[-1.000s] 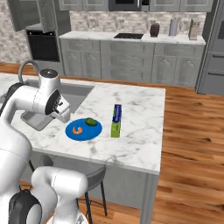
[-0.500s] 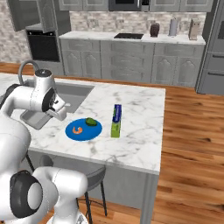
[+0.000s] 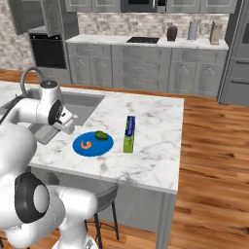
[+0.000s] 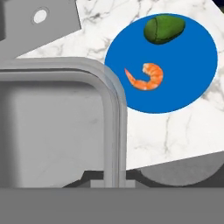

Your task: Retrieve the tupperware and aluminum foil from the cabinet and place them on the dining counter near the plate with shrimp and avocado to prepare for storing leftovers.

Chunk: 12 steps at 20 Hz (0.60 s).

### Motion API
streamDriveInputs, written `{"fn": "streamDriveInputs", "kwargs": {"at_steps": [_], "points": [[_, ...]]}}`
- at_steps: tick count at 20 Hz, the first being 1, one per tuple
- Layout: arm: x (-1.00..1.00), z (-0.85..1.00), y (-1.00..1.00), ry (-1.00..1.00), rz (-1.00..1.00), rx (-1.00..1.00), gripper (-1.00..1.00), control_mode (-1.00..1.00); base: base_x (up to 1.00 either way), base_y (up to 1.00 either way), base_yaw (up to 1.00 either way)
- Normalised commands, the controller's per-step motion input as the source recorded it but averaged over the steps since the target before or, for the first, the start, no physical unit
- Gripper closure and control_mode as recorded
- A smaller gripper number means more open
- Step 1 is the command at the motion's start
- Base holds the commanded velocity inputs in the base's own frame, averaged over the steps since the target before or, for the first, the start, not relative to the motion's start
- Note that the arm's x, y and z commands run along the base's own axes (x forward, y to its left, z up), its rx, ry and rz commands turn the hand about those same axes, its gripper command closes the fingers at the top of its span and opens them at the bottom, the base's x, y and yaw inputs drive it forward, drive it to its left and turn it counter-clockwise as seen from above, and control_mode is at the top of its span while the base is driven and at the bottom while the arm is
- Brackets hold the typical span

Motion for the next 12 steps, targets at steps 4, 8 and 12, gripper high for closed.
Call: {"fn": "streamDriveInputs", "kwargs": {"at_steps": [4, 8, 12], "points": [[0.25, -0.29, 0.00, 0.00, 0.00, 0.00, 1.00, -1.00, 0.00, 0.00, 0.00], [0.23, -0.29, 0.00, 0.00, 0.00, 0.00, 1.00, -1.00, 0.00, 0.00, 0.00], [0.23, -0.24, 0.00, 0.00, 0.01, 0.00, 1.00, -1.00, 0.00, 0.00, 0.00]]}}
